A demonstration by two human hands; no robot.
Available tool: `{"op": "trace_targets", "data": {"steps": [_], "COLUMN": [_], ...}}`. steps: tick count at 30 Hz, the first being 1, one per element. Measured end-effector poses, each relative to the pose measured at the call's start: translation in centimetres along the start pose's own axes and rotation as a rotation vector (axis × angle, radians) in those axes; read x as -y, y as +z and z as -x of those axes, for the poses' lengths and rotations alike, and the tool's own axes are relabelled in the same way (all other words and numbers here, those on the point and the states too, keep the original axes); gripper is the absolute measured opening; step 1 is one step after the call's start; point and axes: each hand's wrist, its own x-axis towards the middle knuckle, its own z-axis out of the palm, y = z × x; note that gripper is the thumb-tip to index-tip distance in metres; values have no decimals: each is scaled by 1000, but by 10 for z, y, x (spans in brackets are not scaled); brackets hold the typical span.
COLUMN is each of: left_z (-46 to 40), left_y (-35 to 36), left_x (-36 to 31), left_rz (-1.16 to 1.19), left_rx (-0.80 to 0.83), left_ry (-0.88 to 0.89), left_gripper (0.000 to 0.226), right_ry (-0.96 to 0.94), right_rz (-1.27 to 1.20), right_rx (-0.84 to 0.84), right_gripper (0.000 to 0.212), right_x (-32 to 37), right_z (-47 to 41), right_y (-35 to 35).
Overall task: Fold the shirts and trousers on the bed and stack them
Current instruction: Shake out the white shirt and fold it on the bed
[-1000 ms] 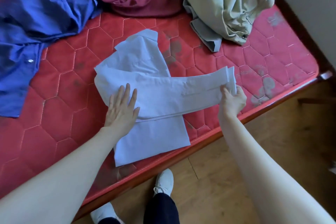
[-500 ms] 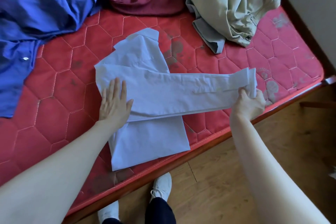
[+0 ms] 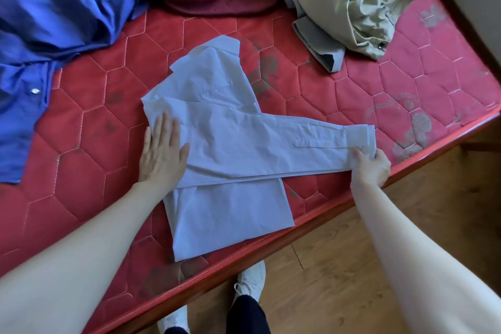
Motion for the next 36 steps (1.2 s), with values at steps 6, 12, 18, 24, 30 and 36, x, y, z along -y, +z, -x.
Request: {"op": "trace_targets", "data": {"steps": [6, 12, 18, 24, 30, 36], "left_z": [-4, 5, 4, -48, -113, -25], "left_y": [13, 17, 23, 24, 9, 3], "left_x": [-5, -12, -8, 33, 53, 14], "left_rz": [-163, -121, -67, -21, -100, 46], "left_rx": [144, 85, 60, 113, 152, -82], "left_ry": [55, 30, 82, 107, 61, -99], "left_gripper": [63, 63, 62, 60, 60, 59], "right_ry": [-435, -1139, -1197, -1263, -1289, -1264], "right_rz": [429, 407, 608, 623, 606, 617], "right_rx": [-65, 375, 670, 592, 517, 546], "right_gripper": [63, 51, 54, 54, 54, 54], "right_x": [10, 34, 36, 22, 15, 19], "right_z": [34, 155, 204, 190, 189, 191], "right_y": [18, 94, 153, 159, 164, 161]}}
